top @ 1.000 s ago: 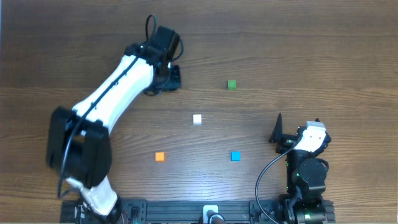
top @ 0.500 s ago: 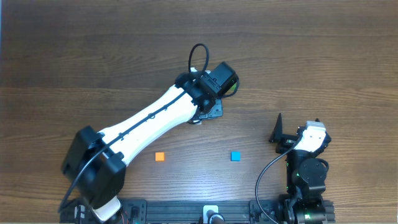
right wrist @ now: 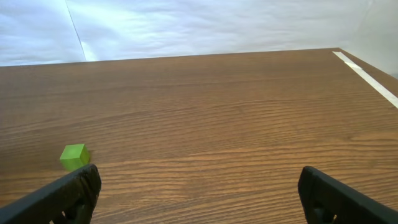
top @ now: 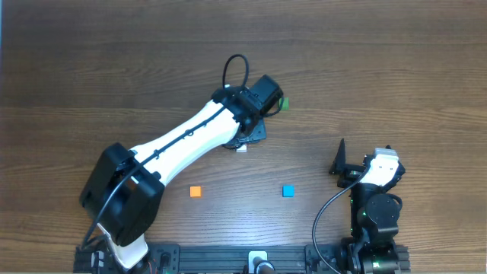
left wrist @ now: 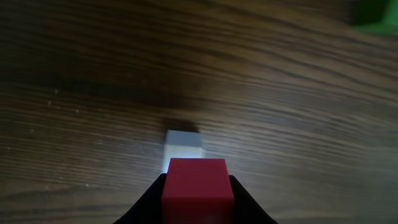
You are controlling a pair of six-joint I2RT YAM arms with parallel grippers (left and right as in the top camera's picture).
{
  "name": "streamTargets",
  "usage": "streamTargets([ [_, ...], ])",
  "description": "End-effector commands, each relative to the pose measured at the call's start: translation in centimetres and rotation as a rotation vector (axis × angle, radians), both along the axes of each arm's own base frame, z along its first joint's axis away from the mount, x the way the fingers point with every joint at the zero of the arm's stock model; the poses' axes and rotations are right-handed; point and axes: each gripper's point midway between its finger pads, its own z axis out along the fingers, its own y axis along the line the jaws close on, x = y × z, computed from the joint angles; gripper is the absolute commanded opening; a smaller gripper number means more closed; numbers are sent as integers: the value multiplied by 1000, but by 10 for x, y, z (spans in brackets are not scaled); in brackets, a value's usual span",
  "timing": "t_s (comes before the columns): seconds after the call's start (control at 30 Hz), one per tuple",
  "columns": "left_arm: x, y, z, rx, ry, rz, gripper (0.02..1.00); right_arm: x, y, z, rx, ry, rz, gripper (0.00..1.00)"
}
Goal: Stack Cubes
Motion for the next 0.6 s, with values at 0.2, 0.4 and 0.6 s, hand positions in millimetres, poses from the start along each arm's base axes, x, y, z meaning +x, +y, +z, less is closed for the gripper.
streamTargets([
  [0.2,-14,9,-22,12,64,13,191,0,-3,-2,-9,1,-12,993],
  [0.4,-19,5,-25,11,66,-5,196,0,-3,-2,-9,1,-13,993],
  [0.6,-20,2,-33,18,73,-15,202,0,-3,-2,-9,1,-13,993],
])
